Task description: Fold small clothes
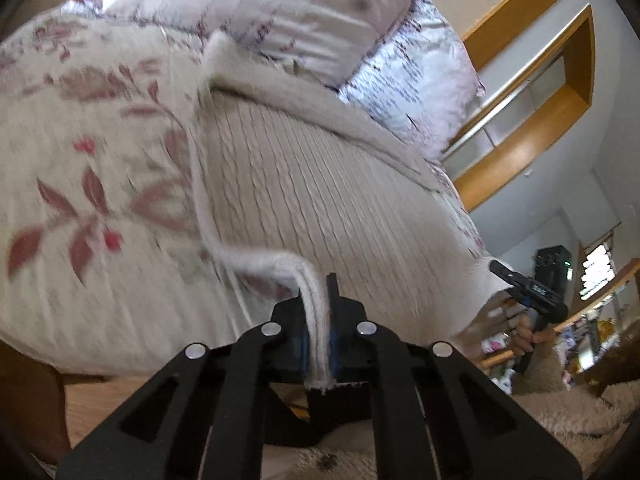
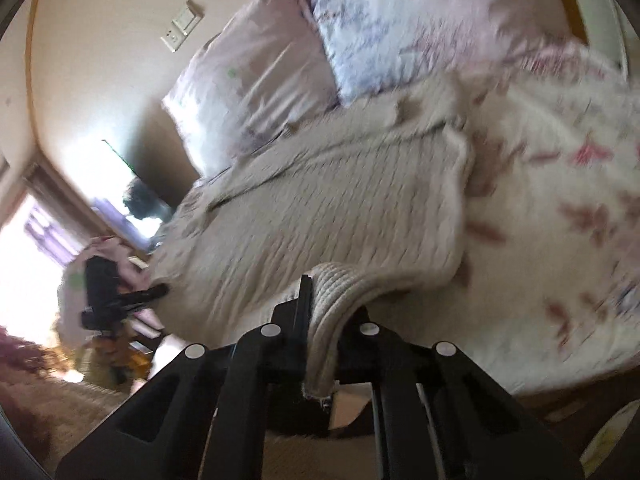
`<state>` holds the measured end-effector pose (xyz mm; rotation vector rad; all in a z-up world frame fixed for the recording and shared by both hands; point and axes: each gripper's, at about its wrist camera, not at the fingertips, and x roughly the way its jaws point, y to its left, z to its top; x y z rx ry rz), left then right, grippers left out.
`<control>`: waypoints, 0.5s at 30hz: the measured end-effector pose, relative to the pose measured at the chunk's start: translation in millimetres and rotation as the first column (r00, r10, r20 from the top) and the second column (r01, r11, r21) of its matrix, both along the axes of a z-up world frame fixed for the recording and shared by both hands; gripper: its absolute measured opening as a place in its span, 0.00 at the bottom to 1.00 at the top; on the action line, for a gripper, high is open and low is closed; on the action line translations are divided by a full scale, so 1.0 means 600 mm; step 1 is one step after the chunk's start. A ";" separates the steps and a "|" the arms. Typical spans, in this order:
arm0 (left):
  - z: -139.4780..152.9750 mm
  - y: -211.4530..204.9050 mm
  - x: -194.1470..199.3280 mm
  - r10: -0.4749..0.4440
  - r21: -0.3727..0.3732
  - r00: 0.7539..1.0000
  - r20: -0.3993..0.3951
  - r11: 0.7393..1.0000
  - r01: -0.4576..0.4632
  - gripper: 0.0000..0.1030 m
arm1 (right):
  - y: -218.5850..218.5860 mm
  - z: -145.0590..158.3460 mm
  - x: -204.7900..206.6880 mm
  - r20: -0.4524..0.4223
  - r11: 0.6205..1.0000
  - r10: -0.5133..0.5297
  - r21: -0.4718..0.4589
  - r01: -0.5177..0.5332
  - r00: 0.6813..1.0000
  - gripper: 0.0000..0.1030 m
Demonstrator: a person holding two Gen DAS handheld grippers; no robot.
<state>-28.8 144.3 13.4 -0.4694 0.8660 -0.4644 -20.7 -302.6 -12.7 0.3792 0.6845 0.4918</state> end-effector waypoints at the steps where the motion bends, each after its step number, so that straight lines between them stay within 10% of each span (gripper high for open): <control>1: 0.006 0.006 0.004 0.015 0.009 1.000 0.012 1.000 -0.015 0.06 | 0.000 0.005 0.001 0.021 0.999 -0.028 -0.023 0.029 0.999 0.08; 15: 0.111 0.019 0.133 0.169 0.180 0.966 0.196 0.962 -0.205 0.06 | 0.017 0.085 0.095 0.299 0.945 -0.228 -0.162 0.285 0.926 0.08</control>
